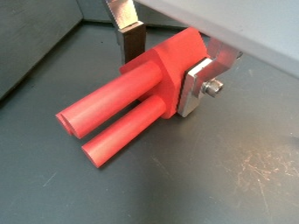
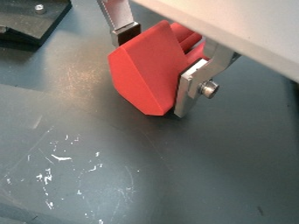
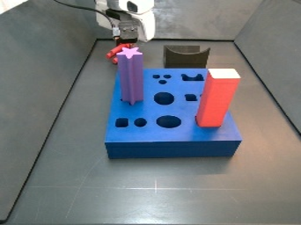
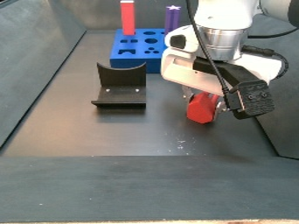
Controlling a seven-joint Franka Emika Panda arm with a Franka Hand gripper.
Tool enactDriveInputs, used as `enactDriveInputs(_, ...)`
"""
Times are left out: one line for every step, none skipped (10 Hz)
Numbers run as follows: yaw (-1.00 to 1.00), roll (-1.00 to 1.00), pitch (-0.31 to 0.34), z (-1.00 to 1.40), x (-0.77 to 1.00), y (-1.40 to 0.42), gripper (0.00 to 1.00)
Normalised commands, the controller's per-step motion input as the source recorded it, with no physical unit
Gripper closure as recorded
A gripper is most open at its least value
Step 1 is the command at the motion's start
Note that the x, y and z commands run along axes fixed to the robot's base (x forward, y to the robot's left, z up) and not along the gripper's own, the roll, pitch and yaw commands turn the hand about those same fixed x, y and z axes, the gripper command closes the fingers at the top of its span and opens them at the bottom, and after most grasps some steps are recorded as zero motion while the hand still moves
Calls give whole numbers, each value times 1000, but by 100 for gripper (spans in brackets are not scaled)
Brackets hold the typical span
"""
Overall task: Pick up the 3 prong object. Move up. Rotate the 3 prong object. Place the 3 prong object on the fixture. Regrasp the 3 prong object. Move to above the board. Insert the 3 prong object.
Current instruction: Pick up the 3 prong object, then move up.
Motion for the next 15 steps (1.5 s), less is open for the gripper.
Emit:
enactDriveInputs(0,0,0,0,0,0,100)
enactDriveInputs(0,0,0,0,0,0,100)
enactDriveInputs(0,0,0,0,0,0,100)
enactDriveInputs(0,0,0,0,0,0,100)
enactDriveInputs(0,0,0,0,0,0,100)
enactDriveInputs(0,0,0,0,0,0,100)
enactDriveInputs(0,0,0,0,0,0,100)
enactDriveInputs(0,0,0,0,0,0,100)
enactDriveInputs(0,0,0,0,0,0,100)
enactDriveInputs(0,0,0,833,0,0,100)
enactDriveInputs(9,-1,14,822,-38,13,100)
enactDriveInputs(0,4,39,726,-71,8,100)
enactDriveInputs(-18,20,57,582,-41,11,100)
enactDriveInputs(-26,36,65,456,-29,10,100)
enactDriveInputs(-27,47,68,368,-30,9,100)
